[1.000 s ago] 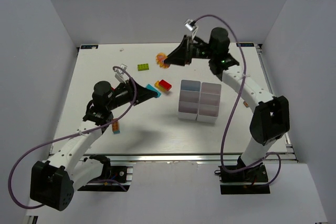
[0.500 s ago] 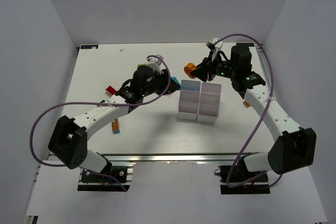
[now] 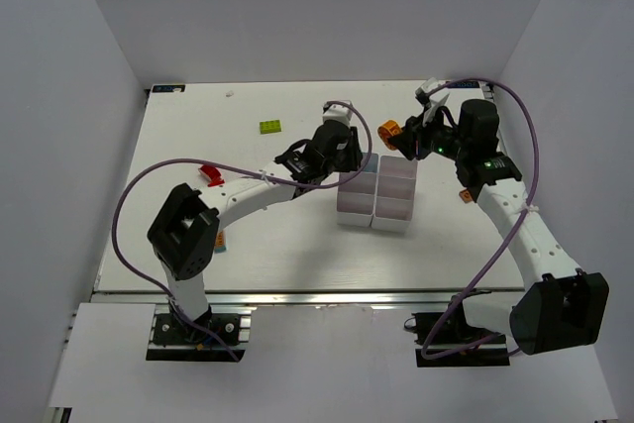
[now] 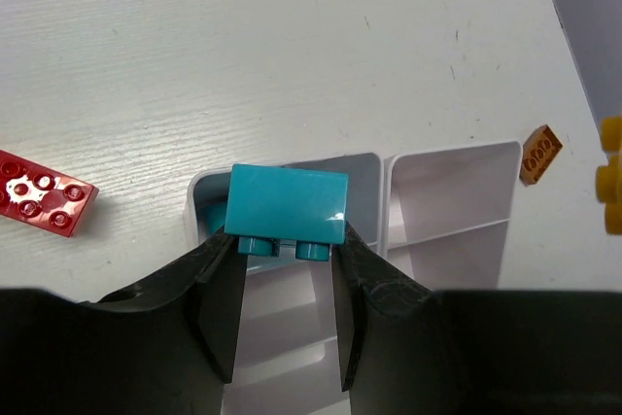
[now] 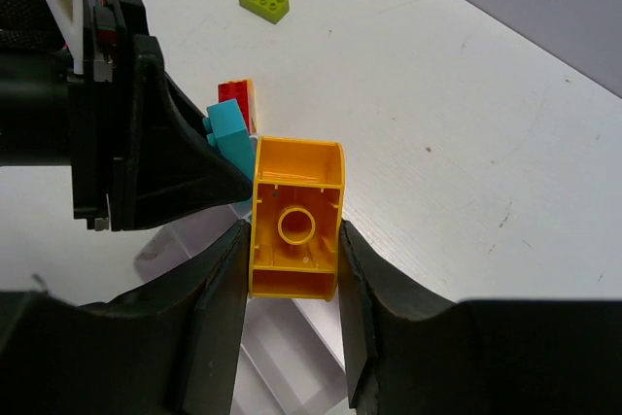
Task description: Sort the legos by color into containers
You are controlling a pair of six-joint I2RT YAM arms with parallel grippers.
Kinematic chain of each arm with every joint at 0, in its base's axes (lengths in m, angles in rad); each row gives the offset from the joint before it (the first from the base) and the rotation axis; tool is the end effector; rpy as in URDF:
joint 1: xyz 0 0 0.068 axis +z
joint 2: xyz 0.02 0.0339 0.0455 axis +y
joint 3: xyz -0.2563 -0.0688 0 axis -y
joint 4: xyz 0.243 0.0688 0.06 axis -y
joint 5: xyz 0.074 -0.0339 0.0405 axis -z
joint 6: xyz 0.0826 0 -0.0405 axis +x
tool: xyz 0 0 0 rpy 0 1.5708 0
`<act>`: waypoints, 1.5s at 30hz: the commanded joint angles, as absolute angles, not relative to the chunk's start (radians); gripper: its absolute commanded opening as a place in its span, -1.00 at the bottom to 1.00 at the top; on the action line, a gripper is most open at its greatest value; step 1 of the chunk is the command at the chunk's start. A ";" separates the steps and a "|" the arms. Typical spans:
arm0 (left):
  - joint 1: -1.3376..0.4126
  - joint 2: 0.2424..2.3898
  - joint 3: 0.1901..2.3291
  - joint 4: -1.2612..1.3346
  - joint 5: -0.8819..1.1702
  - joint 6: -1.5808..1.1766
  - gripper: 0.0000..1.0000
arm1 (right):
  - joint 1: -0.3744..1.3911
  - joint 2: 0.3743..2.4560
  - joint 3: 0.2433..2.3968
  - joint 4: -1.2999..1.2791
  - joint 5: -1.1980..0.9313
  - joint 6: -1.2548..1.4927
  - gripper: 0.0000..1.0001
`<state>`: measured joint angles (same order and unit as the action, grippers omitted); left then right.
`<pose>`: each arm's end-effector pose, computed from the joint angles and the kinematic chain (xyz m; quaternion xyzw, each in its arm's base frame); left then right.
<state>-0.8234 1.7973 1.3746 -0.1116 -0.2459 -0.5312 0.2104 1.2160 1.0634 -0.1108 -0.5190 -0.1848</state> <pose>0.3250 -0.3211 0.2398 0.0654 0.8618 -0.2251 0.4499 0.3053 0.1071 0.3383 -0.3036 0.7217 0.2112 0.5851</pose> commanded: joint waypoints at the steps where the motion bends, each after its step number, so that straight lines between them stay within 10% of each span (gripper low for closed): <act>1: -0.841 1.799 1.443 -0.153 -0.340 -0.512 -0.43 | 0.204 1.195 1.045 -0.101 -0.512 -0.198 -1.00; 14: -0.879 1.841 1.494 -0.190 -0.373 -0.517 0.33 | 0.190 1.189 1.015 -0.115 -0.503 -0.215 -1.00; 26: -0.881 1.659 1.520 -0.276 -0.483 -0.528 0.20 | 0.189 1.201 1.016 -0.297 -0.518 -0.737 -1.00; 33: -0.838 1.458 1.373 -0.403 -0.519 -0.621 0.96 | 0.190 1.270 1.034 -0.347 -0.537 -0.847 -0.85; 45: -0.750 1.062 1.049 -0.652 -0.575 -0.876 0.96 | 0.189 1.353 1.055 -0.367 -0.545 -0.913 -0.53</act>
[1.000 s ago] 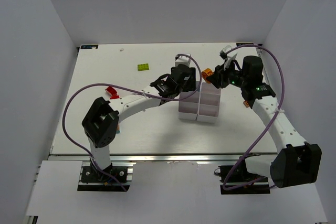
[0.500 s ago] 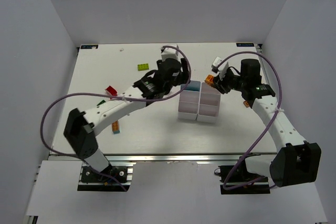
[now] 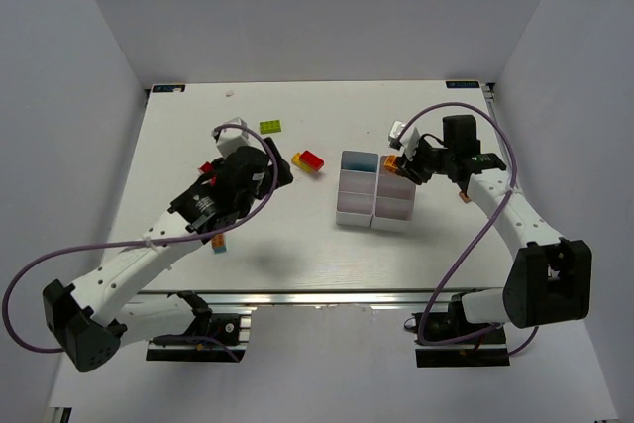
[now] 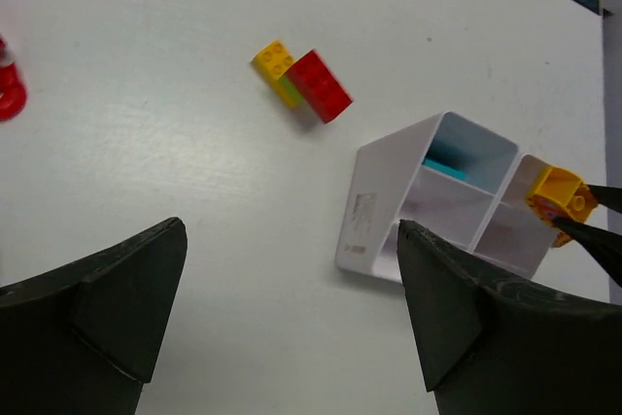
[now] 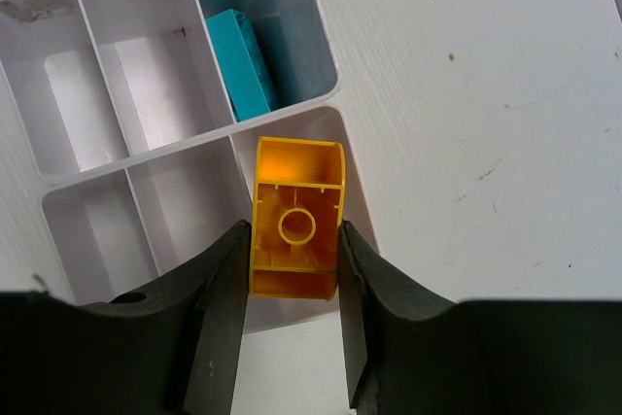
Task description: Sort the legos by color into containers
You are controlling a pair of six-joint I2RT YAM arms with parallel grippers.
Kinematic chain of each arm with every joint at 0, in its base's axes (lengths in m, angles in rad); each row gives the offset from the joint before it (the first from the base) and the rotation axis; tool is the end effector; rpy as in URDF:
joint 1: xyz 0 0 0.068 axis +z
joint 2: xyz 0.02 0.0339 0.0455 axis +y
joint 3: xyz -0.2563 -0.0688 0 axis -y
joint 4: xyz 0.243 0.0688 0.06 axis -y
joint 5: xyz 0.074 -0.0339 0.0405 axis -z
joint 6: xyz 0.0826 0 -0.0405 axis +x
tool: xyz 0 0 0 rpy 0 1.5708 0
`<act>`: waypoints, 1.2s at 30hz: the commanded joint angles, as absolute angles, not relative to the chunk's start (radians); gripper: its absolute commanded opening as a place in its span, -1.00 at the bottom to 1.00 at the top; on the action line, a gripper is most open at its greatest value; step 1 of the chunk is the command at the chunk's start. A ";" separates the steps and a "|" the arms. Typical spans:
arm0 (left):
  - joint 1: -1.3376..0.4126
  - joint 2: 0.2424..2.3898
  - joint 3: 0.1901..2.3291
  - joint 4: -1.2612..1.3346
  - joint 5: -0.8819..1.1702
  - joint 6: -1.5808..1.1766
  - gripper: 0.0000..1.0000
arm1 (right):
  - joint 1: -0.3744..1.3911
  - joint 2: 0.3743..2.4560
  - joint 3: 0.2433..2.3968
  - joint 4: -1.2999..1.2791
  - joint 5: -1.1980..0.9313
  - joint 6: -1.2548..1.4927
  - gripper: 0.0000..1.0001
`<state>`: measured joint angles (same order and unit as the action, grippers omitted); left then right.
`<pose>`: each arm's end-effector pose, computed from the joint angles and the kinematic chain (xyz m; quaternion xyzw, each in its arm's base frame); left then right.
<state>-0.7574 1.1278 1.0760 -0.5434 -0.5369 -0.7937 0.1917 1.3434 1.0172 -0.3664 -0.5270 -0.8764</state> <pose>0.2295 -0.1589 0.3111 -0.1397 0.8493 -0.1491 0.4867 0.3097 0.1024 0.2493 -0.5401 0.6958 0.0843 0.4658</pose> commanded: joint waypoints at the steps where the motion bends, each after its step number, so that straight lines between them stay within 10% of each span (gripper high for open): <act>1: -0.750 1.046 1.040 -0.673 -0.593 -0.900 0.96 | 0.190 1.358 1.058 -0.367 -0.545 -0.914 -0.49; 13: -0.732 0.968 1.046 -0.988 -0.649 -1.070 0.96 | 0.189 1.396 1.072 -0.359 -0.529 -0.966 0.15; 32: -0.477 1.121 0.919 -1.091 -0.566 -1.002 0.86 | 0.193 1.270 1.120 -0.285 -0.732 -0.707 0.16; 36: -0.299 1.164 0.873 -0.931 -0.431 -0.809 0.51 | 0.196 1.258 1.126 -0.284 -0.755 -0.670 0.16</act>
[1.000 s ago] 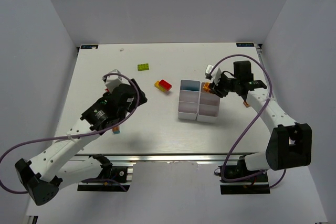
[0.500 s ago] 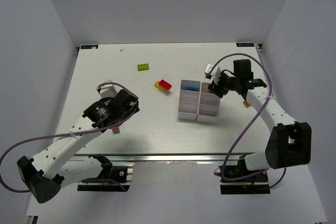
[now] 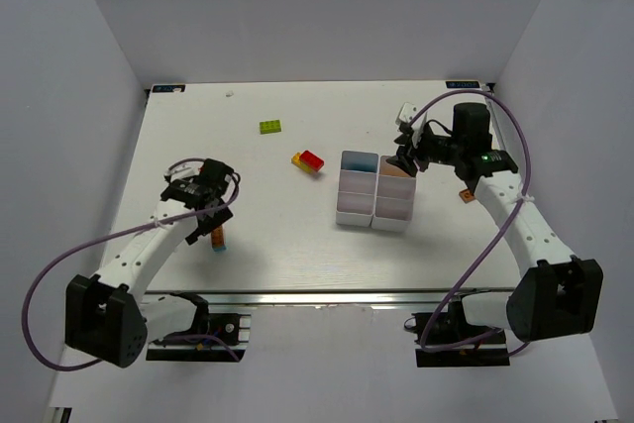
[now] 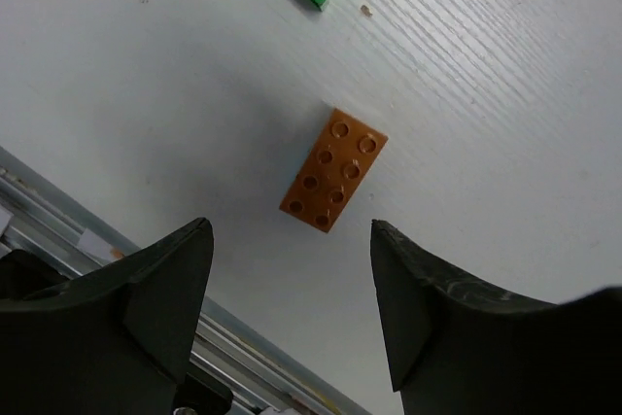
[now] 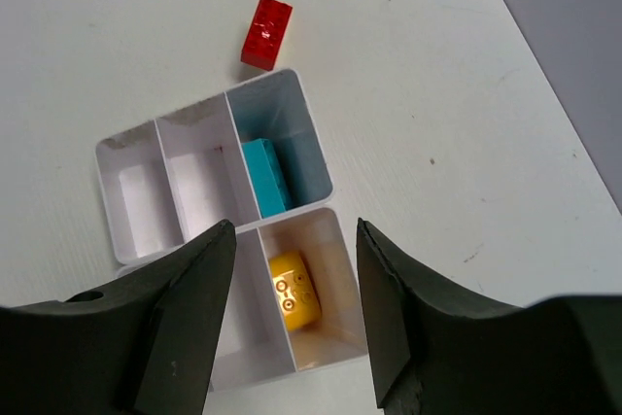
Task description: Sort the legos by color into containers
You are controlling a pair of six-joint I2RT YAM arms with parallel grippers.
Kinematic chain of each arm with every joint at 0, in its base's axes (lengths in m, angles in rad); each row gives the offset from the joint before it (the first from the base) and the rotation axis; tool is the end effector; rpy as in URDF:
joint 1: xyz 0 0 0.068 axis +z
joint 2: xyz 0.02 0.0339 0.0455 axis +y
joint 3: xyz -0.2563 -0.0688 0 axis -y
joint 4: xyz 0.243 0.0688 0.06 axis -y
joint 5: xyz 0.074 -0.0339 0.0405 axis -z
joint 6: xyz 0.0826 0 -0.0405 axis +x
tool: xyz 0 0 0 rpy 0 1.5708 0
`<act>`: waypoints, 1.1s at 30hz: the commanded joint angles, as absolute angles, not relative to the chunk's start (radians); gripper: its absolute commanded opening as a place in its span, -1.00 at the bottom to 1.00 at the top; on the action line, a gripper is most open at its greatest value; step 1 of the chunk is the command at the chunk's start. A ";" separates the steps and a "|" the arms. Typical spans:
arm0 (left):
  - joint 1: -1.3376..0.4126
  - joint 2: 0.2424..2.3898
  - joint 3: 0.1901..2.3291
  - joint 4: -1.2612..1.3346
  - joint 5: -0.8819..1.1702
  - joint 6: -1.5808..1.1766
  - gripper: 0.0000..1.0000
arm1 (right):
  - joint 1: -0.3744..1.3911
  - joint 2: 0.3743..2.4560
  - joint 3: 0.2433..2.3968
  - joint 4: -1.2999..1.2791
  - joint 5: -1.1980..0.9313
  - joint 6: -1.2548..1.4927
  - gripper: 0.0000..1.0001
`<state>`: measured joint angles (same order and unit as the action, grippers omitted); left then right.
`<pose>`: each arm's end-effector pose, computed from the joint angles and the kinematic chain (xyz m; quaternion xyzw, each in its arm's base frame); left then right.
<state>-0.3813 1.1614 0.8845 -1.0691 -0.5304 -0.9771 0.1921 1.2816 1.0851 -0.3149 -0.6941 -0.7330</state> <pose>0.2017 -0.0358 0.1983 -0.3096 0.9081 0.1347 0.2478 0.3009 0.1124 0.3033 -0.5159 0.6495 0.1559 0.5363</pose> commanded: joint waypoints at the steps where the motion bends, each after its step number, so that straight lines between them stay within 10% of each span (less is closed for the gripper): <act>1: -0.267 1.195 0.876 -0.879 -0.390 -0.786 0.50 | 0.195 1.253 1.120 -0.282 -0.759 -0.667 0.16; 21: -0.198 1.385 0.812 -0.767 -0.250 -0.624 0.51 | 0.196 1.221 1.060 -0.221 -0.772 -0.603 0.17; 33: -0.198 1.407 0.790 -0.739 -0.221 -0.617 0.14 | 0.196 1.224 1.062 -0.221 -0.767 -0.603 0.18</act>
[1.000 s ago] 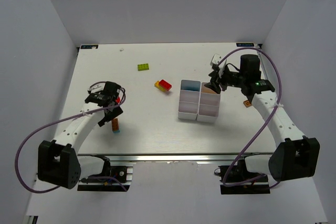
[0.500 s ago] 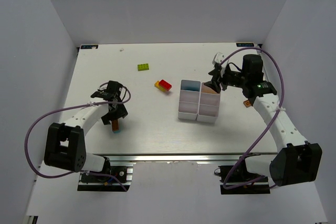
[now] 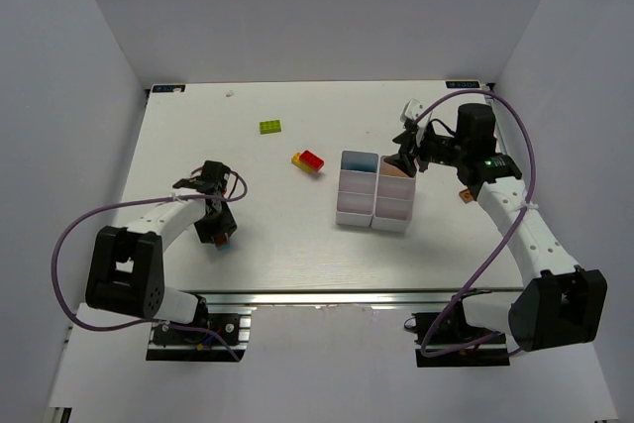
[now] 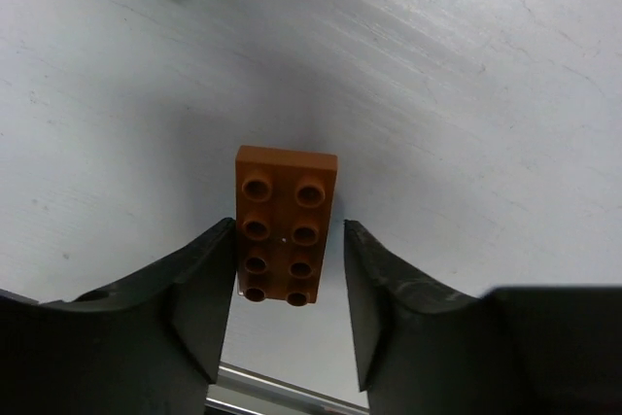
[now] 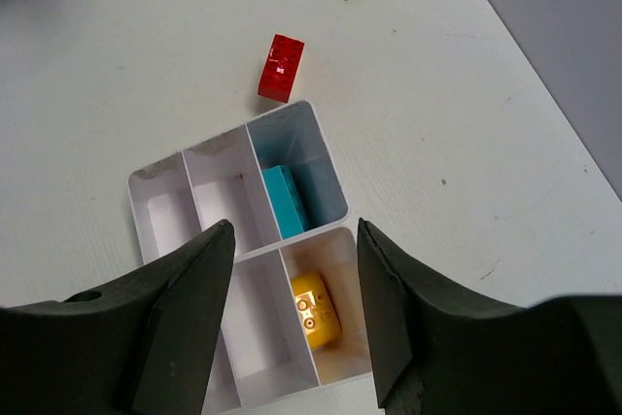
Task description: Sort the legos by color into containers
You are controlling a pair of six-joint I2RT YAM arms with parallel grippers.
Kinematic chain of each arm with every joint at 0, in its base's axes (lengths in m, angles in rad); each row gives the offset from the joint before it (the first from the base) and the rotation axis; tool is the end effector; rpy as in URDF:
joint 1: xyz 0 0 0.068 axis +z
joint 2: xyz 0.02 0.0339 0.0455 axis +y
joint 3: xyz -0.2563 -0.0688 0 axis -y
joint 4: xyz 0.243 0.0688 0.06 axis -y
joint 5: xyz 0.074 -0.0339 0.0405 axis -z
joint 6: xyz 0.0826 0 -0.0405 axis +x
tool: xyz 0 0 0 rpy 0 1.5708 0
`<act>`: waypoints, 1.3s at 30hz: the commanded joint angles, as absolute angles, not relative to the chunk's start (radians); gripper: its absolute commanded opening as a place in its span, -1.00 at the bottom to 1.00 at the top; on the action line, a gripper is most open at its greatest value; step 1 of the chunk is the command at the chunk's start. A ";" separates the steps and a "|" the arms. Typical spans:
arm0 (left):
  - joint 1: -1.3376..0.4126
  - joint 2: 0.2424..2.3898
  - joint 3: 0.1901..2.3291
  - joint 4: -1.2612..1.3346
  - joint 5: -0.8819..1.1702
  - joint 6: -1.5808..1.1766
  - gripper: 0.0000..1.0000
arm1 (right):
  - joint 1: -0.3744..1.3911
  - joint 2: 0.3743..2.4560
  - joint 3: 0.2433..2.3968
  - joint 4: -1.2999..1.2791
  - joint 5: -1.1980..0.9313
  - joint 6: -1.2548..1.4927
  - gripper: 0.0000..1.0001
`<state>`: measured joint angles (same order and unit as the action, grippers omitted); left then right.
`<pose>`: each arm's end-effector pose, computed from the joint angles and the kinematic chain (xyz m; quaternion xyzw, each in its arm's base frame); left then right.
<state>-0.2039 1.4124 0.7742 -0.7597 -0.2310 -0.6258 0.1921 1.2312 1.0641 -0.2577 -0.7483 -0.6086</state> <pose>0.2360 -0.0295 0.1179 -0.2169 0.9656 0.0705 0.1248 0.2904 0.1137 0.3185 -0.4873 0.6431 0.1961 0.5572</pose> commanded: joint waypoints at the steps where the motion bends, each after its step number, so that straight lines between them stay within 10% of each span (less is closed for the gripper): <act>1: -0.198 1.405 0.793 -0.739 -0.222 -0.618 0.10 | 0.196 1.223 1.063 -0.222 -0.767 -0.604 0.18; 10: -0.198 1.353 0.886 -0.773 -0.167 -0.618 -0.75 | 0.202 1.227 1.069 -0.251 -0.802 -0.601 0.23; 17: -0.199 1.184 0.890 -0.523 0.256 -0.690 -0.92 | 0.287 1.296 1.098 -0.270 -0.873 -0.314 0.45; 22: -0.222 1.059 0.749 -0.153 0.550 -0.889 -0.98 | 0.334 1.342 1.039 0.074 -0.977 0.375 0.53; 39: -0.497 1.147 0.686 0.454 0.575 -1.091 -1.00 | 0.483 1.496 1.128 0.308 -1.005 0.831 0.52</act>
